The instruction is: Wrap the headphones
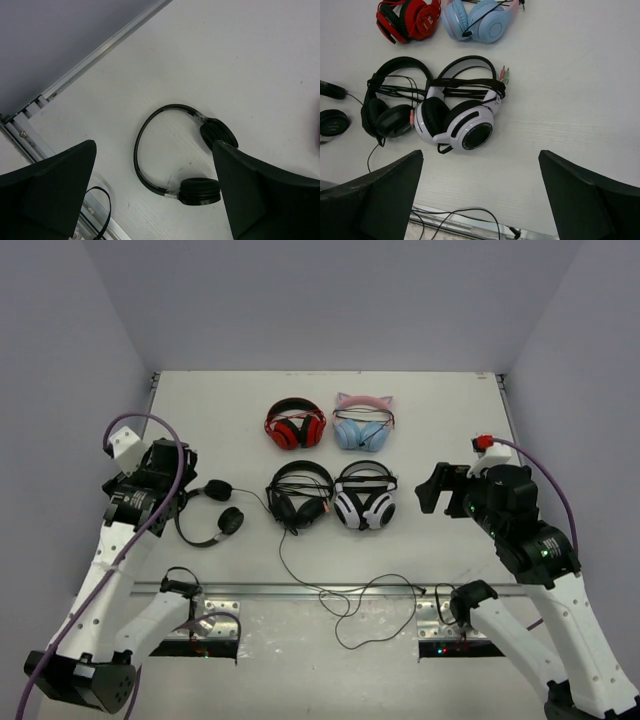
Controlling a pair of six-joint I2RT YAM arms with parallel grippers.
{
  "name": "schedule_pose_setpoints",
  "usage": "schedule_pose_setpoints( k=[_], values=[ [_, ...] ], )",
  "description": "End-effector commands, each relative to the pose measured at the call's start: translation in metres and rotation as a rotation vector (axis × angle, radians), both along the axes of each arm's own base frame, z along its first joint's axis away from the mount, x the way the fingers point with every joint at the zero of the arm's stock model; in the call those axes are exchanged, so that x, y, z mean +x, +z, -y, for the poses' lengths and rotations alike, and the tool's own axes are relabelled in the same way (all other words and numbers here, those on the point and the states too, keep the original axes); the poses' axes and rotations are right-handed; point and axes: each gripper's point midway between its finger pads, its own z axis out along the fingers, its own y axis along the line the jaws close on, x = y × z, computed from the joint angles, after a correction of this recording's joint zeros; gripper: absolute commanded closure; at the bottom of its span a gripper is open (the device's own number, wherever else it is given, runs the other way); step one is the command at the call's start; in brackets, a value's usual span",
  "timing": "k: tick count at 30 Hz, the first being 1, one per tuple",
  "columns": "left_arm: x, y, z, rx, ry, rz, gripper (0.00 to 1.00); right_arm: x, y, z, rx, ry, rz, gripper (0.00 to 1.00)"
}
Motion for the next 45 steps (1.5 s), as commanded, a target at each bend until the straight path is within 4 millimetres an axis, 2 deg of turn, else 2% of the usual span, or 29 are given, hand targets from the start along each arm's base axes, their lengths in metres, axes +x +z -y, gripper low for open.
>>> schedule_pose_setpoints(
  k=[1,4,6,9,10,13,16,19,21,25,27,28,32,37,38,39,40,42,45],
  values=[
    [0.008,-0.011,-0.002,-0.021,0.061,-0.020,0.00,0.007,0.011,-0.002,0.012,0.006,0.063,0.01],
    [0.014,-0.034,0.003,-0.077,0.082,-0.080,0.00,0.006,0.009,-0.003,0.020,0.015,0.068,0.01],
    [0.013,-0.046,-0.007,-0.095,0.147,-0.101,0.00,0.006,0.009,-0.004,0.021,0.020,0.068,0.01],
    [0.007,-0.074,-0.034,-0.128,0.262,-0.119,0.00,0.006,0.011,-0.007,0.026,0.038,0.072,0.01],
    [0.003,-0.083,-0.049,-0.139,0.338,-0.127,0.00,0.006,0.011,-0.009,0.028,0.046,0.070,0.01],
    [0.001,-0.105,-0.061,-0.203,0.374,-0.184,0.00,0.005,0.008,-0.014,0.041,0.074,0.066,0.01],
    [0.000,-0.141,-0.059,-0.279,0.371,-0.287,0.00,0.007,0.005,-0.017,0.045,0.085,0.061,0.01],
    [0.010,-0.163,-0.052,-0.351,0.320,-0.325,0.00,0.010,0.002,-0.018,0.045,0.083,0.061,0.01],
    [0.018,-0.175,-0.043,-0.395,0.267,-0.360,0.00,0.011,0.000,-0.020,0.048,0.088,0.058,0.01],
    [0.029,-0.181,-0.035,-0.432,0.191,-0.339,0.00,0.016,-0.002,-0.022,0.049,0.098,0.081,0.01],
    [0.026,-0.187,-0.035,-0.436,0.197,-0.362,0.00,0.017,-0.004,-0.022,0.045,0.100,0.082,0.01],
    [0.023,-0.196,-0.033,-0.451,0.200,-0.401,0.01,0.018,-0.005,-0.023,0.046,0.100,0.088,0.01],
    [0.008,-0.221,-0.025,-0.491,0.225,-0.488,0.09,0.022,-0.008,-0.014,0.040,0.046,0.111,0.01],
    [0.001,-0.230,-0.014,-0.471,0.227,-0.522,0.29,0.022,-0.003,0.000,0.027,-0.027,0.155,0.01],
    [-0.005,-0.235,-0.011,-0.473,0.231,-0.538,0.41,0.022,-0.002,0.000,0.031,-0.029,0.158,0.01],
    [-0.006,-0.238,-0.009,-0.478,0.228,-0.541,0.47,0.022,-0.002,0.000,0.032,-0.029,0.160,0.01],
    [-0.008,-0.242,-0.008,-0.484,0.233,-0.553,0.58,0.022,-0.003,0.000,0.031,-0.029,0.158,0.01],
    [-0.012,-0.243,-0.007,-0.486,0.247,-0.563,0.87,0.022,-0.004,0.000,0.032,-0.033,0.155,0.01],
    [-0.007,-0.224,-0.014,-0.449,0.252,-0.505,0.94,0.021,-0.005,-0.001,0.031,-0.026,0.149,0.01]
  ],
)
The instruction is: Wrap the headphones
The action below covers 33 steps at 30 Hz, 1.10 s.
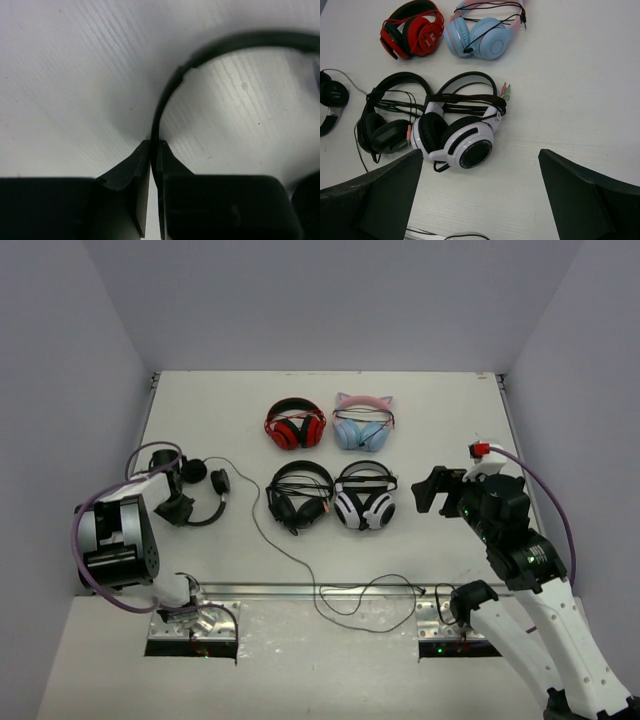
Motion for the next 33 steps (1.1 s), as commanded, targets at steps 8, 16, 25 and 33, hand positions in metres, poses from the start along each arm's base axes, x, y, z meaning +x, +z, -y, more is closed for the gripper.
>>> schedule_pose_setpoints(
  k=[8,16,25,33],
  values=[
    [-0.003,0.055,-0.007,0.068,0.004,0.079,1.00,0.009,0.011,-0.002,0.010,-0.002,0.031,0.01],
    [0.057,0.199,0.017,0.215,-0.320,0.531,1.00,-0.014,0.045,-0.090,0.201,0.522,0.155,0.01],
    [0.067,0.358,0.095,0.147,-0.709,0.914,1.00,-0.002,0.084,-0.157,0.442,0.905,0.206,0.01],
    [0.061,0.406,0.151,-0.066,-0.935,1.005,1.00,0.044,0.095,-0.220,0.464,1.000,0.236,0.01]
  ],
)
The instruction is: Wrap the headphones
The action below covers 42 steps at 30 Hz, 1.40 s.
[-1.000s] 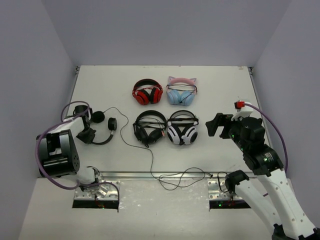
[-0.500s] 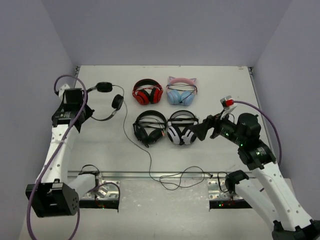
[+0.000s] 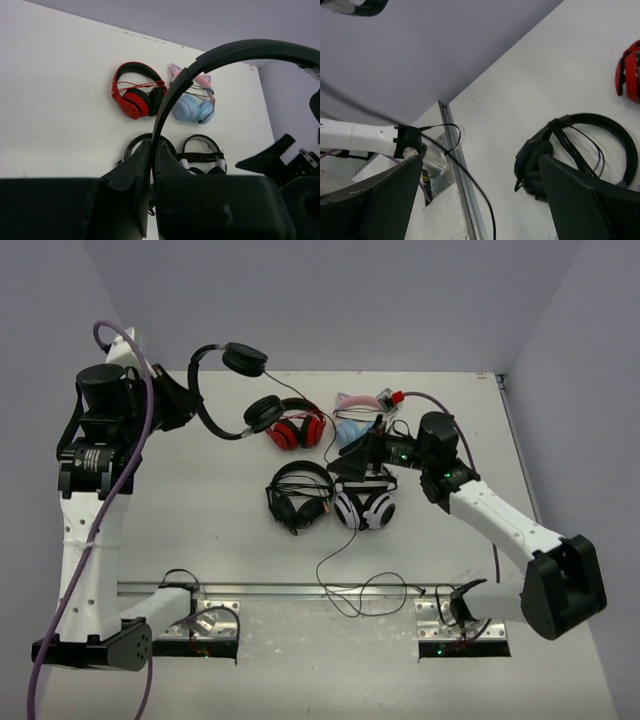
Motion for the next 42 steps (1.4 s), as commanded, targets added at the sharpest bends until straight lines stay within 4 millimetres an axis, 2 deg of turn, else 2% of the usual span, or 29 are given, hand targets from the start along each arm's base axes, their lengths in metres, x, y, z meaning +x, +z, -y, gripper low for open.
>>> schedule_pose_setpoints(
  k=[1,2,3,4,5,6,7,11,12,15,20,23,26,27,29,31,33,35,36,37,38,40,41,42],
  values=[
    [-0.008,0.015,0.022,-0.036,-0.119,0.007,1.00,0.004,0.061,-0.038,0.089,0.091,0.202,0.01],
    [-0.008,0.018,0.023,-0.042,-0.127,0.008,1.00,0.008,0.063,-0.045,0.082,0.092,0.218,0.01],
    [-0.010,0.025,0.026,-0.047,-0.139,0.027,1.00,0.010,0.053,-0.058,0.063,0.108,0.193,0.01],
    [-0.011,0.029,0.028,-0.059,-0.149,0.034,1.00,0.016,0.063,-0.064,0.066,0.094,0.217,0.01],
    [-0.013,0.034,0.031,-0.066,-0.161,0.045,1.00,0.021,0.062,-0.068,0.056,0.086,0.228,0.03],
    [-0.015,0.040,0.032,-0.071,-0.166,0.061,1.00,0.025,0.060,-0.071,0.051,0.080,0.223,0.07],
    [-0.016,0.044,0.032,-0.075,-0.168,0.067,1.00,0.029,0.058,-0.076,0.056,0.082,0.204,0.17],
    [-0.017,0.057,0.031,-0.074,-0.154,0.090,1.00,0.023,0.053,-0.086,0.107,0.147,0.183,0.42],
    [-0.018,0.062,0.031,-0.076,-0.154,0.103,1.00,0.021,0.054,-0.089,0.119,0.155,0.191,0.42],
    [-0.015,0.067,0.030,-0.087,-0.142,0.113,0.99,0.016,0.050,-0.093,0.138,0.180,0.176,0.35],
    [-0.005,0.064,0.022,-0.103,-0.085,0.096,1.00,0.001,0.054,-0.099,0.168,0.238,0.168,0.34],
    [-0.002,0.065,0.019,-0.114,-0.061,0.099,1.00,-0.006,0.049,-0.098,0.171,0.235,0.161,0.34],
    [-0.003,0.068,0.021,-0.118,-0.069,0.108,1.00,0.006,0.034,-0.093,0.135,0.138,0.108,0.34],
    [-0.004,0.068,0.022,-0.119,-0.074,0.106,1.00,0.024,0.031,-0.089,0.115,0.030,0.104,0.31],
    [-0.005,0.070,0.021,-0.113,-0.069,0.112,1.00,0.038,0.024,-0.081,0.072,-0.070,0.058,0.29],
    [-0.006,0.068,0.018,-0.104,-0.054,0.106,1.00,0.059,0.016,-0.067,0.044,-0.230,0.000,0.17],
    [-0.007,0.066,0.016,-0.093,-0.047,0.101,1.00,0.065,0.025,-0.060,0.054,-0.263,0.003,0.16],
    [-0.006,0.063,0.013,-0.087,-0.031,0.097,1.00,0.061,0.027,-0.058,0.059,-0.243,0.008,0.14],
    [-0.007,0.063,0.012,-0.085,-0.025,0.099,1.00,0.057,0.035,-0.055,0.073,-0.243,0.022,0.11],
    [-0.006,0.060,0.010,-0.082,-0.016,0.092,1.00,0.056,0.035,-0.052,0.073,-0.257,0.022,0.01],
    [-0.006,0.059,0.010,-0.083,-0.014,0.090,1.00,0.054,0.028,-0.047,0.062,-0.276,0.004,0.01],
    [-0.007,0.057,0.011,-0.083,-0.020,0.086,1.00,0.043,0.037,-0.039,0.084,-0.278,0.014,0.01],
    [-0.008,0.056,0.011,-0.083,-0.019,0.086,1.00,0.035,0.029,-0.037,0.079,-0.262,0.012,0.01],
    [-0.008,0.055,0.011,-0.081,-0.021,0.086,0.99,0.029,0.030,-0.036,0.081,-0.243,0.027,0.01]
  ],
)
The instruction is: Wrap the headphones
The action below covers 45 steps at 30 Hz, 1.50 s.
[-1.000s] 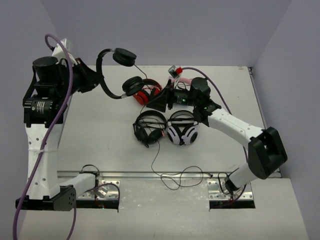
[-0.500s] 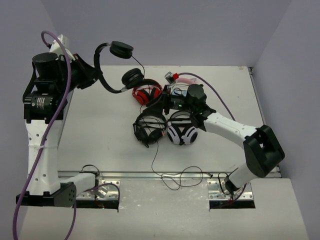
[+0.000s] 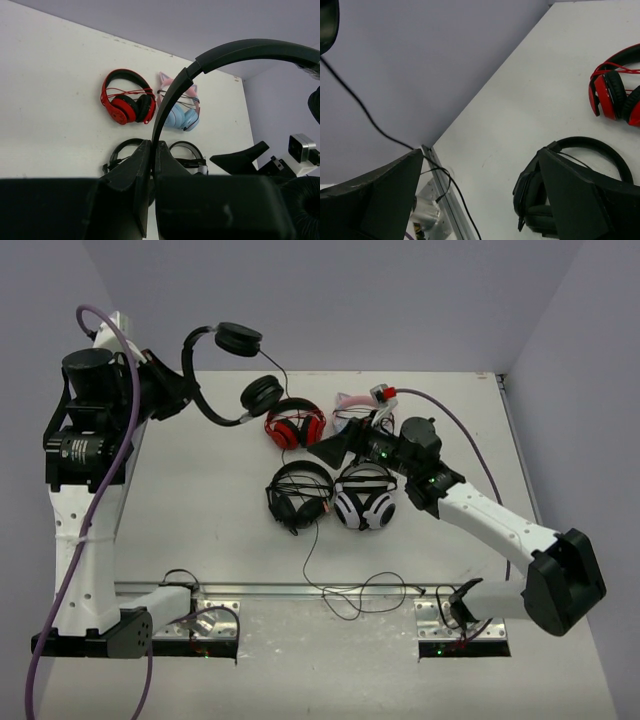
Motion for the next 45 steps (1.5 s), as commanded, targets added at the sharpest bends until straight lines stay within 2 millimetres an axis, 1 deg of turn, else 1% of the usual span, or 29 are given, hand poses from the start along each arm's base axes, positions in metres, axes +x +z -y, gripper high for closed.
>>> schedule_pose_setpoints(
  k=[1,2,7,8,9,12,15,16,18,19,20,24,26,27,28,29,30,32,33,34,36,37,38,39,40,41,42,44,45],
  values=[
    [-0.006,0.020,0.000,0.000,0.003,0.085,1.00,-0.019,0.020,0.009,0.033,0.020,0.077,0.01],
    [-0.005,0.019,0.000,0.003,0.004,0.083,1.00,-0.028,0.019,0.008,0.025,0.061,0.088,0.03],
    [-0.004,0.009,-0.001,-0.002,0.009,0.062,1.00,-0.046,0.026,0.007,-0.003,0.152,0.164,0.10],
    [-0.004,0.009,-0.001,-0.003,0.011,0.067,1.00,-0.048,0.031,0.004,0.000,0.176,0.174,0.12],
    [-0.004,0.010,0.000,-0.008,0.010,0.068,1.00,-0.055,0.032,0.000,0.003,0.230,0.170,0.18],
    [-0.003,0.008,0.002,-0.017,0.002,0.062,1.00,-0.061,0.031,-0.011,0.012,0.313,0.145,0.27],
    [-0.006,0.010,0.003,-0.022,-0.002,0.069,1.00,-0.062,0.024,-0.021,0.005,0.348,0.124,0.29],
    [-0.006,0.009,0.003,-0.022,-0.003,0.066,1.00,-0.069,0.021,-0.029,-0.003,0.377,0.120,0.31],
    [-0.009,0.012,0.002,-0.023,0.003,0.074,1.00,-0.066,0.011,-0.042,-0.042,0.389,0.112,0.34],
    [-0.009,0.012,0.002,-0.027,0.003,0.072,1.00,-0.065,0.015,-0.050,-0.048,0.387,0.131,0.36],
    [-0.010,0.013,0.002,-0.028,0.003,0.072,1.00,-0.061,0.005,-0.055,-0.063,0.387,0.109,0.37],
    [-0.011,0.012,-0.001,-0.039,0.034,0.066,1.00,-0.046,0.005,-0.063,-0.046,0.344,0.120,0.44],
    [-0.012,0.013,-0.002,-0.047,0.040,0.065,1.00,-0.043,0.005,-0.065,-0.034,0.335,0.124,0.56],
    [-0.013,0.013,-0.002,-0.056,0.044,0.063,1.00,-0.041,0.005,-0.067,-0.027,0.342,0.131,0.64],
    [-0.013,0.014,-0.001,-0.064,0.044,0.066,1.00,-0.043,0.006,-0.069,-0.021,0.361,0.130,0.84],
    [-0.013,0.014,0.000,-0.073,0.045,0.066,1.00,-0.044,0.005,-0.072,-0.016,0.369,0.127,0.94],
    [-0.013,0.016,0.000,-0.098,0.051,0.066,1.00,-0.044,0.000,-0.075,-0.018,0.374,0.116,0.99],
    [-0.015,0.017,0.004,-0.139,0.047,0.074,1.00,-0.040,-0.002,-0.077,-0.011,0.355,0.117,0.99],
    [-0.018,0.025,0.008,-0.188,0.041,0.101,1.00,-0.040,-0.006,-0.079,-0.009,0.351,0.108,0.99],
    [-0.019,0.019,0.016,-0.222,0.006,0.087,1.00,-0.037,-0.006,-0.079,-0.007,0.341,0.108,0.99],
    [-0.023,0.024,0.026,-0.305,-0.030,0.098,1.00,-0.030,-0.006,-0.082,-0.003,0.315,0.106,0.99],
    [-0.023,0.018,0.034,-0.353,-0.064,0.067,1.00,-0.024,-0.007,-0.081,-0.010,0.282,0.091,0.99],
    [-0.023,0.016,0.037,-0.375,-0.077,0.057,1.00,-0.019,-0.002,-0.082,-0.008,0.266,0.096,0.99],
    [-0.022,0.011,0.041,-0.398,-0.091,0.041,1.00,-0.017,-0.006,-0.084,-0.014,0.260,0.079,0.99],
    [-0.020,0.010,0.041,-0.423,-0.083,0.032,1.00,-0.017,-0.007,-0.087,-0.018,0.259,0.069,0.99],
    [-0.018,0.008,0.039,-0.432,-0.066,0.025,1.00,-0.018,-0.002,-0.090,-0.021,0.265,0.087,0.99],
    [-0.013,0.003,0.032,-0.432,-0.013,0.024,1.00,-0.028,-0.007,-0.097,-0.043,0.286,0.083,0.99],
    [-0.008,-0.002,0.020,-0.431,0.069,0.016,1.00,-0.030,-0.009,-0.102,-0.095,0.266,0.120,0.99],
    [-0.004,-0.003,0.010,-0.425,0.132,0.028,1.00,-0.035,-0.013,-0.105,-0.120,0.269,0.126,0.99]
  ],
)
